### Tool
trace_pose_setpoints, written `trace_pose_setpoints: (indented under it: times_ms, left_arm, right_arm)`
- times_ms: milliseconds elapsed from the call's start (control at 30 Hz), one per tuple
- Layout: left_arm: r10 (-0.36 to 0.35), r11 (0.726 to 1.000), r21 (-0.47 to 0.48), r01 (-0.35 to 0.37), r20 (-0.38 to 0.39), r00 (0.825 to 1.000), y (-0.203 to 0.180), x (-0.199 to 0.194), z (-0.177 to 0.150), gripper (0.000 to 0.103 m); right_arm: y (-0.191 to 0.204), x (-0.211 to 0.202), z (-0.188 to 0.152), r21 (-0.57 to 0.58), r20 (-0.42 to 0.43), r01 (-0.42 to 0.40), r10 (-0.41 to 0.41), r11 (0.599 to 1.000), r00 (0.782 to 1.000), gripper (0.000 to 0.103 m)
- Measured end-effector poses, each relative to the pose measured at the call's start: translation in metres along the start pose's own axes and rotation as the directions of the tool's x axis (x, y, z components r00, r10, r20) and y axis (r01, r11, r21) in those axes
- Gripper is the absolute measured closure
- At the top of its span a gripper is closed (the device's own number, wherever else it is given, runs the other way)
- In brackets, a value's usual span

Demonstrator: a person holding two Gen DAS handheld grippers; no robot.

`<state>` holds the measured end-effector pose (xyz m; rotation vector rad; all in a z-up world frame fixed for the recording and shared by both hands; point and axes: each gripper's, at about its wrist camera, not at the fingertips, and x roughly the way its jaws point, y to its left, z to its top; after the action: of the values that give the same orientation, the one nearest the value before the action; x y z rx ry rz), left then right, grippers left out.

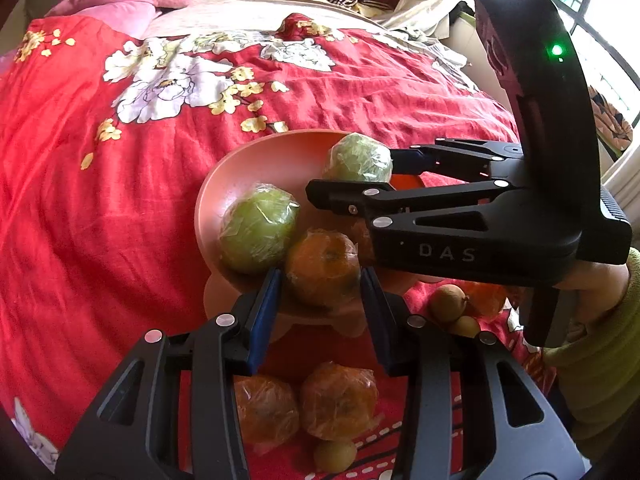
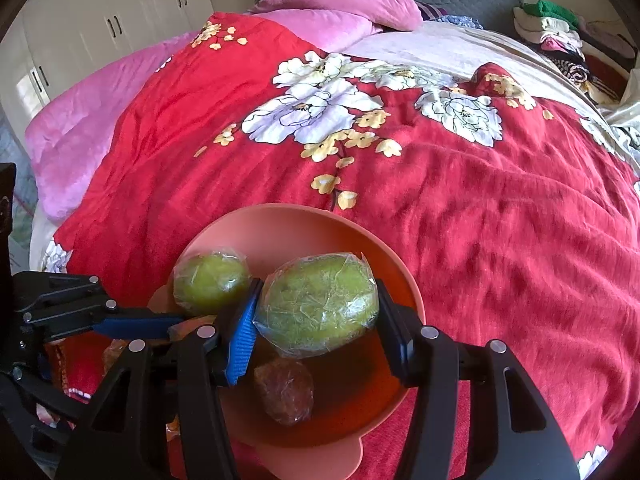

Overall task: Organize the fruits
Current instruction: 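Carry the orange with the left tool while the right tool carries the large green fruit over the bowl, then open the left tool releasing the orange while the right tool releases the green fruit into the bowl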

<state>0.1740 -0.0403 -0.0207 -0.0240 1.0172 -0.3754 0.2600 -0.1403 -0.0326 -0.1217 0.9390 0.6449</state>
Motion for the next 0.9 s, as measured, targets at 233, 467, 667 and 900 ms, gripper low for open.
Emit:
trace_pose_setpoints:
  times_ms: [233, 467, 667, 900]
  left_arm:
    - [0.003, 1.0, 0.001, -0.003, 0.002, 1.0, 0.001, -0.001, 0.0, 0.07]
    - [0.003, 1.0, -0.001, -0.003, 0.006, 1.0, 0.002, -0.004, -0.001, 0.07]
    - [0.005, 1.0, 0.0, -0.005, 0.01, 1.0, 0.001, -0.005, -0.002, 0.069]
    - [0.003, 1.0, -0.002, -0.003, 0.018, 1.0, 0.0, -0.01, -0.004, 0.062]
  right_arm:
    - [-0.003, -0.004, 0.0, 0.022, 0.011, -0.017, 0.017, 1.0, 1.0, 0.047]
    - [-0.003, -0.011, -0.001, 0.033, 0.029, -0.009, 0.008, 0.999, 1.0, 0.04]
    - [-0.009, -0.024, -0.005, 0.059, 0.056, -0.016, 0.013, 0.998, 0.998, 0.035]
    - [-0.013, -0.038, -0.007, 0.072, 0.081, -0.009, 0.003, 0.997, 0.997, 0.032]
